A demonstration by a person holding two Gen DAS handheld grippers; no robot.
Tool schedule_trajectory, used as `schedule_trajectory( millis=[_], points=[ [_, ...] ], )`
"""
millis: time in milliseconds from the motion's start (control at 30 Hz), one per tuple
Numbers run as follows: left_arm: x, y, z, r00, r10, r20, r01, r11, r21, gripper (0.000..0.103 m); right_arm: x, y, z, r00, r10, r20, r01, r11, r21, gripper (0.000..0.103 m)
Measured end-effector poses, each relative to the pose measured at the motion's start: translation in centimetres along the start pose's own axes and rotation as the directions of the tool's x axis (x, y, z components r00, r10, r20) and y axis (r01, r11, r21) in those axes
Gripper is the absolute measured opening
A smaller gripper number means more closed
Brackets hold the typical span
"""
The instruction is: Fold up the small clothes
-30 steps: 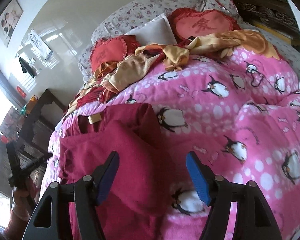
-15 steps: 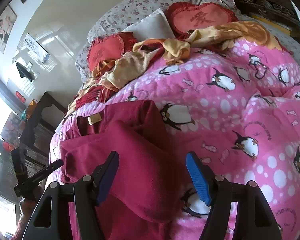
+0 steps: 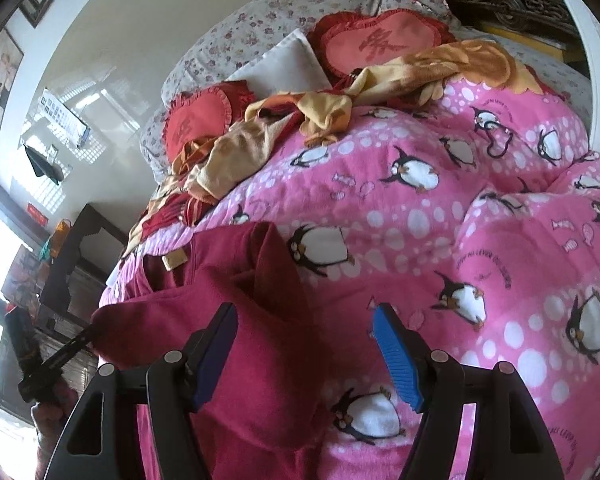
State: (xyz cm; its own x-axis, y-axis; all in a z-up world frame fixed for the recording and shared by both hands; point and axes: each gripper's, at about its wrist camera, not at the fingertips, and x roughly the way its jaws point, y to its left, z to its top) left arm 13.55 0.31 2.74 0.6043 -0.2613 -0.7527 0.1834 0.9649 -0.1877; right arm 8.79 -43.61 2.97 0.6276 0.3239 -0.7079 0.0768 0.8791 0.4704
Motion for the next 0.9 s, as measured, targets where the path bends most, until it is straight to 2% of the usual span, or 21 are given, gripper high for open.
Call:
schedule_trajectory(
  millis=[67, 200, 333, 367, 400, 433, 467, 500, 533, 633, 733, 833, 900],
  points=[
    [0.3, 1.3, -0.5, 0.999, 0.034, -0.02, -0.034, 0.999, -0.02, 0.002, 0.7, 0.4, 0.6, 1.0, 0.003, -0.002, -0.003, 1.0, 0.001, 0.07],
    [1.1, 2.1, -2.0, 0.997, 0.042, -0.062, -0.045, 0.998, -0.046, 0.002, 2.5, 1.8, 1.4, 0.999, 0.017, -0.028, -0.018, 1.0, -0.018, 0.07],
    [1.1, 0.8, -2.4, 0.998, 0.033, -0.055, -0.034, 0.999, -0.007, 0.002, 6.3, 4.0, 1.9, 0.995, -0.02, -0.102, 0.011, 0.996, -0.09, 0.07],
    [1.0, 0.3, -2.3, 0.998, 0.039, -0.049, -0.039, 0.999, 0.009, 0.002, 7.1, 4.4, 1.9, 0.992, -0.025, -0.124, 0.012, 0.994, -0.105, 0.068],
    [1.1, 0.0, -2.1, 0.998, 0.043, -0.045, -0.042, 0.999, 0.018, 0.002, 8.0, 4.8, 1.8, 0.988, -0.039, -0.151, 0.018, 0.991, -0.135, 0.059],
    [1.0, -0.1, -1.9, 0.998, 0.045, -0.041, -0.044, 0.999, 0.026, 0.002, 8.7, 5.5, 1.8, 0.98, -0.133, -0.147, 0.101, 0.973, -0.208, 0.03],
    [0.9, -0.2, -1.8, 0.998, 0.041, -0.038, -0.04, 0.999, 0.027, 0.002, 8.6, 5.7, 2.0, 0.978, -0.171, -0.118, 0.138, 0.96, -0.242, 0.022],
    [0.9, -0.1, -1.7, 0.999, 0.037, -0.035, -0.036, 0.999, 0.023, 0.002, 8.1, 5.6, 2.3, 0.985, -0.149, -0.087, 0.124, 0.962, -0.242, 0.019],
    [0.8, 0.1, -1.7, 0.999, 0.034, -0.032, -0.034, 0.999, 0.018, 0.002, 7.3, 5.2, 2.6, 0.989, -0.139, -0.047, 0.125, 0.966, -0.228, 0.012],
    [1.5, 0.5, -1.9, 0.997, 0.059, -0.043, -0.059, 0.998, 0.006, 0.002, 6.1, 2.6, 3.6, 0.992, -0.115, 0.043, 0.119, 0.988, -0.103, 0.01],
    [2.5, 1.3, -2.2, 0.995, 0.081, -0.066, -0.082, 0.996, -0.019, 0.002, 5.9, 0.3, 4.0, 0.983, -0.159, 0.091, 0.161, 0.987, -0.009, 0.008],
    [2.6, 1.9, -2.4, 0.993, 0.088, -0.072, -0.091, 0.995, -0.031, 0.002, 4.5, -0.6, 3.9, 0.992, -0.11, 0.063, 0.11, 0.994, 0.007, 0.008],
    [2.7, 2.2, -2.4, 0.994, 0.083, -0.076, -0.086, 0.996, -0.038, 0.002, 3.3, 0.7, 3.2, 0.999, -0.048, 0.017, 0.049, 0.997, -0.061, 0.017]
  ],
)
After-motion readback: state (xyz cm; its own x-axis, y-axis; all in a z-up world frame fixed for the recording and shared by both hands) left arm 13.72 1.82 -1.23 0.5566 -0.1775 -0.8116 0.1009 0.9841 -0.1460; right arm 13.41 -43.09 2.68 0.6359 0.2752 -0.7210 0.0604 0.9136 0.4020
